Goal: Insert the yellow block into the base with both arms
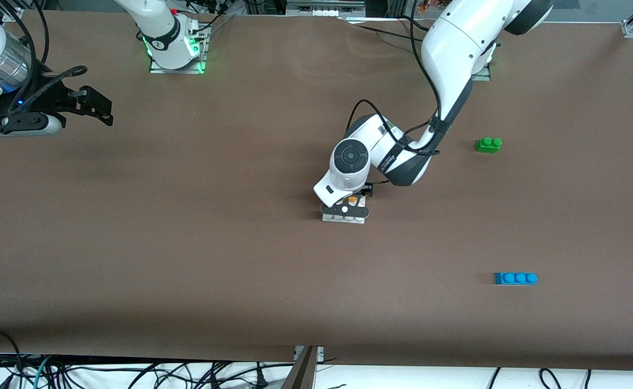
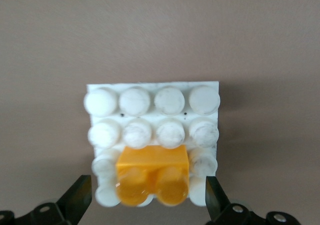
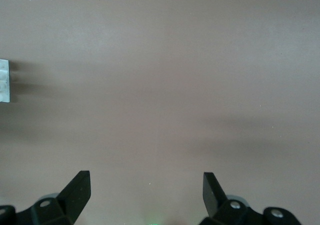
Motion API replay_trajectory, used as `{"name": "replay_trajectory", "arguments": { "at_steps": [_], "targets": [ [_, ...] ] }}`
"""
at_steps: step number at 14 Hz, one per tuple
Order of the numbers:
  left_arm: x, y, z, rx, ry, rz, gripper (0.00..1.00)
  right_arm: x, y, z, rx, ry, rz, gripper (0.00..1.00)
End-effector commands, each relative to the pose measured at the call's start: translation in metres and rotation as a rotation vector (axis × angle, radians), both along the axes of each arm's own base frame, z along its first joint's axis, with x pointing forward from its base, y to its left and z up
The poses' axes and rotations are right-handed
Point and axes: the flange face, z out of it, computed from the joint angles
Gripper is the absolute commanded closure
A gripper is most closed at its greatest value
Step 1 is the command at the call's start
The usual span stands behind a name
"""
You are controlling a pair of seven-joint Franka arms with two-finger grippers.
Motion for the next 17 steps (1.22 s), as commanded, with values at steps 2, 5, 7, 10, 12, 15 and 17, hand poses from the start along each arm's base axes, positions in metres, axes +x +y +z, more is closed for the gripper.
{"name": "replay_trajectory", "arguments": {
  "at_steps": [2,5,7,10,12,15,17],
  "targets": [
    [0.006,0.035,0.108,0.063,-0.027,0.037,0.0,-0.006,-0.001,0.005,0.0,0.003,0.005,0.01],
    [0.012,0.078,0.189,0.071,-0.071,0.099,0.0,-0.006,-0.001,0.005,0.001,0.004,0.003,0.01],
    [0.022,0.12,0.239,0.062,-0.116,0.163,0.0,-0.006,-0.001,0.005,0.001,0.006,0.003,0.01],
    [0.025,0.18,0.284,0.082,-0.107,0.14,0.0,-0.006,-0.001,0.006,0.0,0.003,0.003,0.01],
    [0.028,0.214,0.294,0.095,-0.079,0.084,0.0,-0.005,-0.001,0.005,0.0,0.004,0.003,0.01],
    [0.035,0.303,0.321,-0.024,-0.038,0.059,0.0,-0.006,-0.001,0.005,0.0,0.004,0.003,0.01],
    [0.032,0.346,0.333,-0.032,-0.058,0.039,0.0,-0.006,-0.001,0.005,-0.001,0.006,0.003,0.01]
  ]
}}
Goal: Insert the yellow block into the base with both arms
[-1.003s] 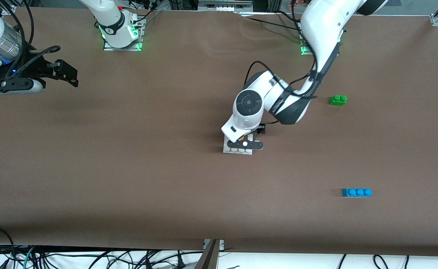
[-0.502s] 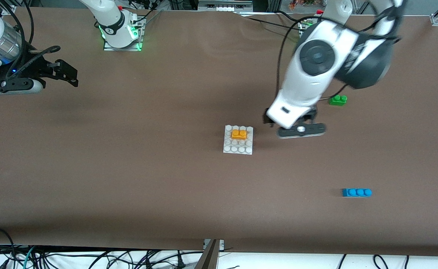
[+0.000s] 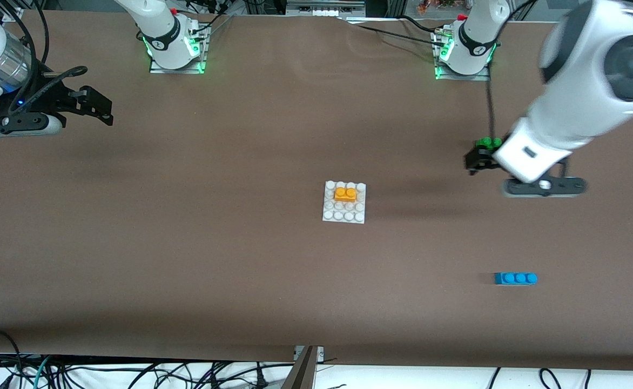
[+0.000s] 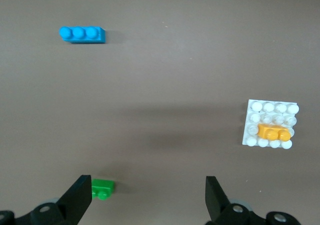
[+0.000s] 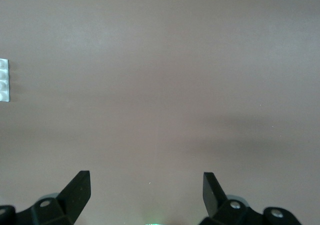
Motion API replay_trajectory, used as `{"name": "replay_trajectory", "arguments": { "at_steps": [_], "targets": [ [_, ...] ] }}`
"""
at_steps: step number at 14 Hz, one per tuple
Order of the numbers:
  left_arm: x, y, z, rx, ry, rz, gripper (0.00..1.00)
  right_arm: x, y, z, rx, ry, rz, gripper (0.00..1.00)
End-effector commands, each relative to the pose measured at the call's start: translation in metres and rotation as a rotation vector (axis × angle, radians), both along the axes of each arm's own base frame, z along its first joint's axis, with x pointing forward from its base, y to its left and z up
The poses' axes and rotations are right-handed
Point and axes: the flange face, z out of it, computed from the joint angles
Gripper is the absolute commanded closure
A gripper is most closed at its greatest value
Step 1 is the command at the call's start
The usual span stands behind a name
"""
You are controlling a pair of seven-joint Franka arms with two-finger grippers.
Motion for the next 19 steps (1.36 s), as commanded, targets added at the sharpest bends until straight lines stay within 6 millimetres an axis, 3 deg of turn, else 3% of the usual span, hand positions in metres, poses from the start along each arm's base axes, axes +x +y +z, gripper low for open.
{"name": "replay_trajectory", "arguments": {
  "at_steps": [1,4,5,13,19],
  "targets": [
    [-0.029,0.043,0.015,-0.013,-0.008,-0.059,0.0,-0.006,0.0,0.004,0.0,0.004,0.005,0.01],
    [-0.075,0.061,0.024,0.007,-0.007,-0.074,0.0,-0.005,-0.001,0.005,0.0,0.003,0.003,0.01],
    [-0.078,0.061,0.025,0.009,-0.004,-0.07,0.0,-0.005,0.0,0.005,0.0,0.003,0.005,0.01],
    [-0.066,0.084,0.025,-0.034,0.004,-0.02,0.0,-0.006,-0.001,0.005,0.0,0.003,0.003,0.01],
    [-0.062,0.082,0.026,-0.03,0.019,-0.022,0.0,-0.005,-0.002,0.004,-0.001,0.006,0.002,0.01]
  ]
}}
